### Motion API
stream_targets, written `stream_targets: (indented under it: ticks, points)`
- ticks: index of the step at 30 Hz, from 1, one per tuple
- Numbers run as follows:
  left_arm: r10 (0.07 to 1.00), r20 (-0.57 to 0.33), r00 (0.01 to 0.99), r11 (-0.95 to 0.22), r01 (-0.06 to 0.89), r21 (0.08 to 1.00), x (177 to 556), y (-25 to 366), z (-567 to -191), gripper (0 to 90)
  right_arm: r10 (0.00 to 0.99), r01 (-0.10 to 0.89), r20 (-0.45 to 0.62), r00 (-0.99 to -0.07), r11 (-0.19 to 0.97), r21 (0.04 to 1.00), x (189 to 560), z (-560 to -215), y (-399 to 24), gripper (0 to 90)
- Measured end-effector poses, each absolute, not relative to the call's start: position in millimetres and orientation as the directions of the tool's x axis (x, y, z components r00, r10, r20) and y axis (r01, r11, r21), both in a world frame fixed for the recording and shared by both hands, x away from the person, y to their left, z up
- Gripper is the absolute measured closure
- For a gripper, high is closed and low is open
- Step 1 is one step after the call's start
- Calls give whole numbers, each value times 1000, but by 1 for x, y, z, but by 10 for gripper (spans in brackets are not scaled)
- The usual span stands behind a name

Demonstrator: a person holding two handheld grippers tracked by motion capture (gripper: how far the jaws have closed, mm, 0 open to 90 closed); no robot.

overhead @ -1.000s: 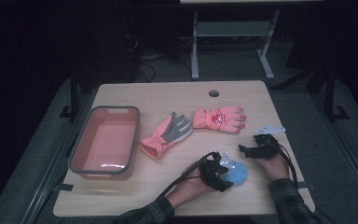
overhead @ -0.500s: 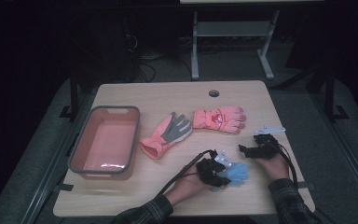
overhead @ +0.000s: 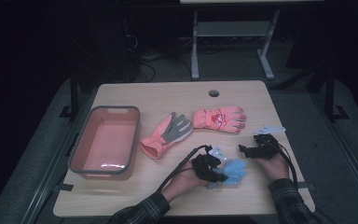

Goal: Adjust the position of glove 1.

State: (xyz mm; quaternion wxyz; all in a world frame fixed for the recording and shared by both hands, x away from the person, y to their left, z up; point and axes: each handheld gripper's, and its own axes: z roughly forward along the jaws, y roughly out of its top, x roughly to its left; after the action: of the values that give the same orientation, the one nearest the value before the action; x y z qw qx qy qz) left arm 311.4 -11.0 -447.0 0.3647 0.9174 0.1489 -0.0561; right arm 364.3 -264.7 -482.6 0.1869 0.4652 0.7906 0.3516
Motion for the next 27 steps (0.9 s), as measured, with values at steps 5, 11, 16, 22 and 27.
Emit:
stream_targets:
  ticks: [5, 11, 16, 22, 27]
  points:
    - [250, -217, 944, -674, 330, 661, 318, 0, -435, 758, 867, 604, 32, -497, 320, 730, 364, -483, -265, 186]
    - [271, -210, 939, -659, 340, 671, 327, 18, -421, 758, 867, 604, 32, -497, 319, 730, 364, -483, -265, 186]
    - [300, -204, 932, -645, 356, 676, 335, 35, -408, 758, 867, 604, 32, -497, 320, 730, 364, -483, -265, 186]
    - [332, -191, 924, -636, 369, 678, 343, 55, -394, 758, 867, 604, 32, -497, 320, 730, 364, -483, -265, 186]
    - [358, -186, 915, -628, 383, 678, 350, 71, -384, 757, 867, 604, 32, -497, 320, 730, 364, -483, -265, 186]
